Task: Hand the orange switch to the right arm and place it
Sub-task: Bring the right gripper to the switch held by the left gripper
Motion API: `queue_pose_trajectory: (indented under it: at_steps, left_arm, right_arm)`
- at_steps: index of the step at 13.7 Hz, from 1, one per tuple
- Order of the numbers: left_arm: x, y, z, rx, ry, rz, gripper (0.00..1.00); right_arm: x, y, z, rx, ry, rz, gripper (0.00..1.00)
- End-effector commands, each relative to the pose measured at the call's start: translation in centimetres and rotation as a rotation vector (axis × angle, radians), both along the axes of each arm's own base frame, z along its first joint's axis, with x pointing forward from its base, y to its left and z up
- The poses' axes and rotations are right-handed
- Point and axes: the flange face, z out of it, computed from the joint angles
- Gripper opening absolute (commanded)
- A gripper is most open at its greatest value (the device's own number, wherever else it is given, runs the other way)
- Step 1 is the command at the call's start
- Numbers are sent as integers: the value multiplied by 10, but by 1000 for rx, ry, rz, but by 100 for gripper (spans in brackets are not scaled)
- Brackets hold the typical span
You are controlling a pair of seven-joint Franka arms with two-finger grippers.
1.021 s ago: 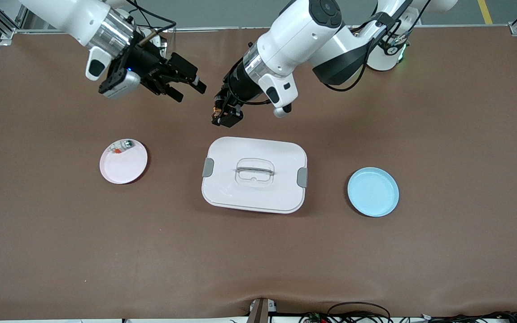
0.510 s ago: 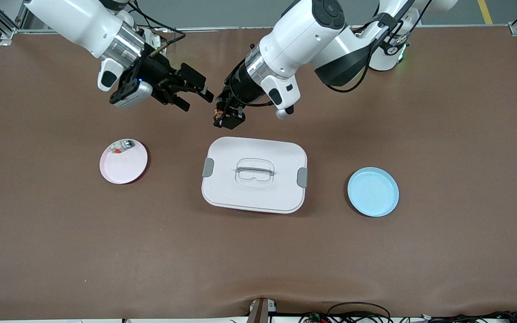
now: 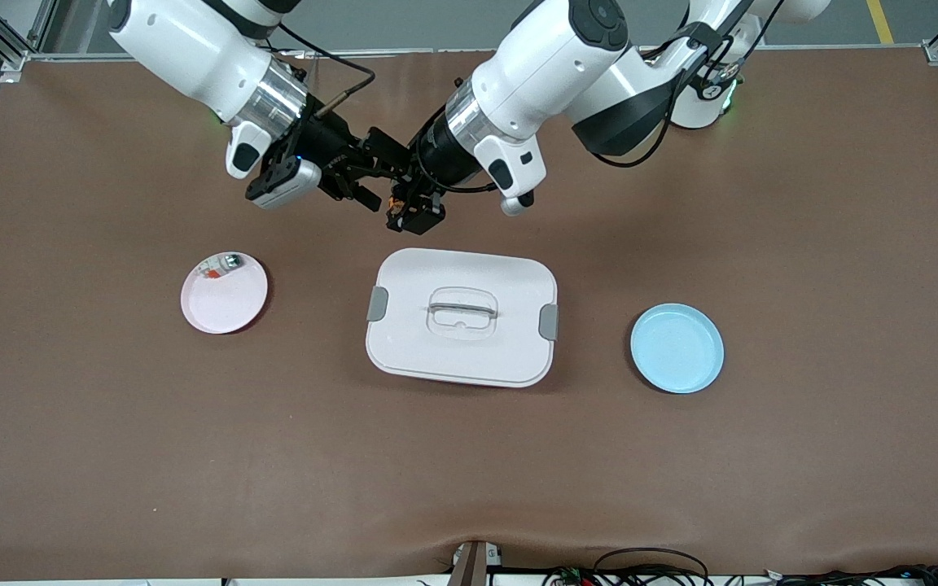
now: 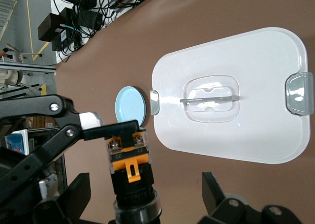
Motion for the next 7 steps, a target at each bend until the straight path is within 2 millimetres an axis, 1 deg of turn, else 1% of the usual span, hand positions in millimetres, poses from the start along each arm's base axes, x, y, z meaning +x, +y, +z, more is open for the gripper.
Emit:
queue_pose_trajectory:
  at_steps: [1,2,3,5,6,7]
  left_arm:
    - [0,1,7,-18,-3,8,20]
    - [1,1,7,-19,-3,10,20]
    - [0,1,7,-18,-3,8,20]
    - [0,1,7,-18,-2,9,20]
    - [1,1,7,-19,-3,10,20]
    - [0,1,7,-18,-2,9,20]
  right_arm:
    - [2,1,6,27,7,-6,100]
    - [3,2,7,29,6,-3,95]
    - [5,4,8,31,4,-3,85]
    - [7,4,8,32,5,-5,61]
    - [8,3,8,31,4,-5,54]
    - [8,3,7,31,6,-6,52]
